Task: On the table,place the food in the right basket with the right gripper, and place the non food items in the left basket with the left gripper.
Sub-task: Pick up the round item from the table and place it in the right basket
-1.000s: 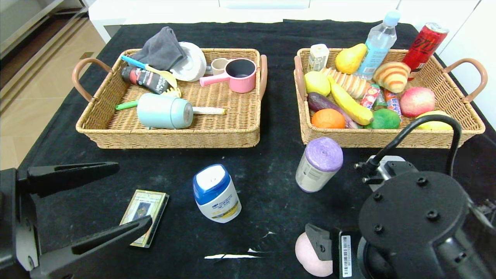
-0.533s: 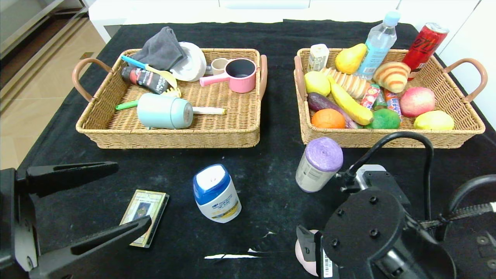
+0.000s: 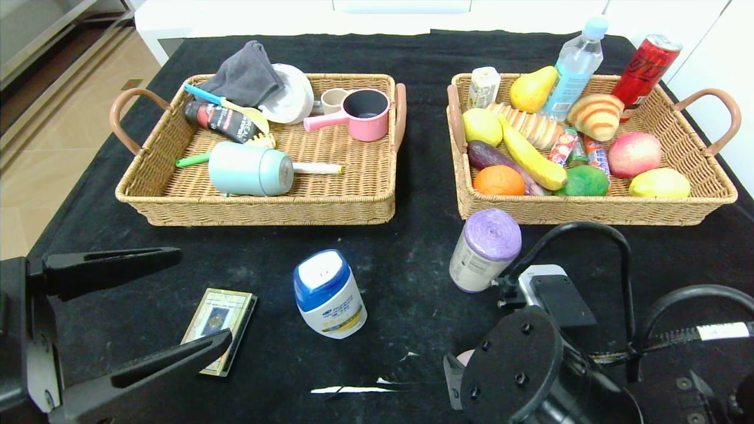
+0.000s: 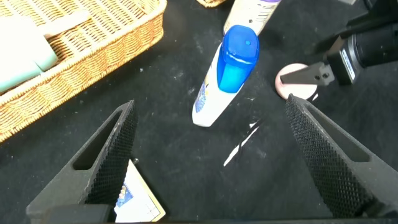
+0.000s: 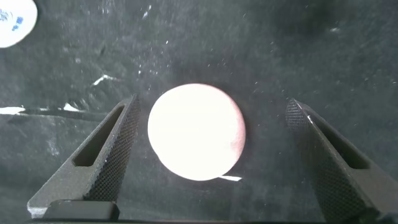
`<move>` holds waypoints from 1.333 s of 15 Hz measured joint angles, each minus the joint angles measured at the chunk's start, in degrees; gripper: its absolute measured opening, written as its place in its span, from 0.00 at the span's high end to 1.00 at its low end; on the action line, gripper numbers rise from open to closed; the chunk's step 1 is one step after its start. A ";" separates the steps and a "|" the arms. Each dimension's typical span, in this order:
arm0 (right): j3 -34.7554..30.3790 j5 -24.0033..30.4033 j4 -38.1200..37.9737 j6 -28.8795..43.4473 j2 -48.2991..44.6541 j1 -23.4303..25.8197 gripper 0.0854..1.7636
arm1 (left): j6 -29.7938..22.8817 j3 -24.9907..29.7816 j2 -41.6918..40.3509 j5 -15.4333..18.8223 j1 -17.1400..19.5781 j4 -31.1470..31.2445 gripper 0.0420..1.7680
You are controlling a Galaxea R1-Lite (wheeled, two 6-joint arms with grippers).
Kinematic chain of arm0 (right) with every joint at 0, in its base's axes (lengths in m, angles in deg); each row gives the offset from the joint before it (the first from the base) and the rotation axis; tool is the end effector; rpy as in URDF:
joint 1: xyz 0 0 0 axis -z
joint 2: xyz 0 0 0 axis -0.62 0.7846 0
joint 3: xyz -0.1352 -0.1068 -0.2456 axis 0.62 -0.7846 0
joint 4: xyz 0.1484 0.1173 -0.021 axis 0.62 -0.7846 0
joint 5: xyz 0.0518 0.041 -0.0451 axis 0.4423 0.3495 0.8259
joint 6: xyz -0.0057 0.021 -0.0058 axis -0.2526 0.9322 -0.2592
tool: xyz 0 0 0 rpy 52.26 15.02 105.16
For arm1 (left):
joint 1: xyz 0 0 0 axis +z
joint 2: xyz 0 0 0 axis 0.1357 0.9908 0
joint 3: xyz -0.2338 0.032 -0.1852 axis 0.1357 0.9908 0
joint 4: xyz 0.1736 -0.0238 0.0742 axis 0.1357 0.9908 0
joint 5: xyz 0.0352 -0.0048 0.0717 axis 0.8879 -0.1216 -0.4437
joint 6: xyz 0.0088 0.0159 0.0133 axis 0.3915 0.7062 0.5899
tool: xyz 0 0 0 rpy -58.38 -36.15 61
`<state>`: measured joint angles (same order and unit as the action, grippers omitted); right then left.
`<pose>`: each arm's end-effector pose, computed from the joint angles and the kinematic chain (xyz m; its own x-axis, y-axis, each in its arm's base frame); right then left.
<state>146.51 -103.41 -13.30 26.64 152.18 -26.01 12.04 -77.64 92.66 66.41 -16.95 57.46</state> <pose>0.1353 0.2478 0.1802 0.7849 0.1250 -0.6069 -0.0888 0.9920 0.0895 0.1013 -0.0542 0.2550 0.7291 -0.6686 -0.1461 0.6842 0.7173 0.1317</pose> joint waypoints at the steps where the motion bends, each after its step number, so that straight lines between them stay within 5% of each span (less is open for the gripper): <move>1: -0.02 0.00 0.00 0.00 0.33 -0.16 0.04 | 0.00 0.00 0.02 0.00 0.02 0.00 0.03; 11: 0.29 -0.16 0.00 0.63 2.54 -0.41 0.05 | 0.26 0.00 0.02 0.00 0.00 0.02 0.03; 14: 0.49 -0.13 -0.06 1.19 2.82 -0.37 0.36 | 0.26 0.00 -0.02 0.00 0.05 0.00 0.03; 18: 0.50 -0.02 -0.15 1.24 3.04 -0.37 0.63 | 0.34 0.00 -0.02 -0.02 0.05 0.00 0.03; 19: 0.55 -0.11 -0.12 1.22 3.08 -0.37 0.91 | 0.33 0.05 -0.05 0.00 0.02 0.02 0.03; 20: 0.57 -0.16 -0.15 1.24 3.11 -0.35 0.96 | 0.33 0.05 0.00 0.00 0.00 0.05 0.03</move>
<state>147.08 -103.57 -13.45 27.88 155.29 -26.37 12.37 -77.60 92.66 66.41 -16.95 57.51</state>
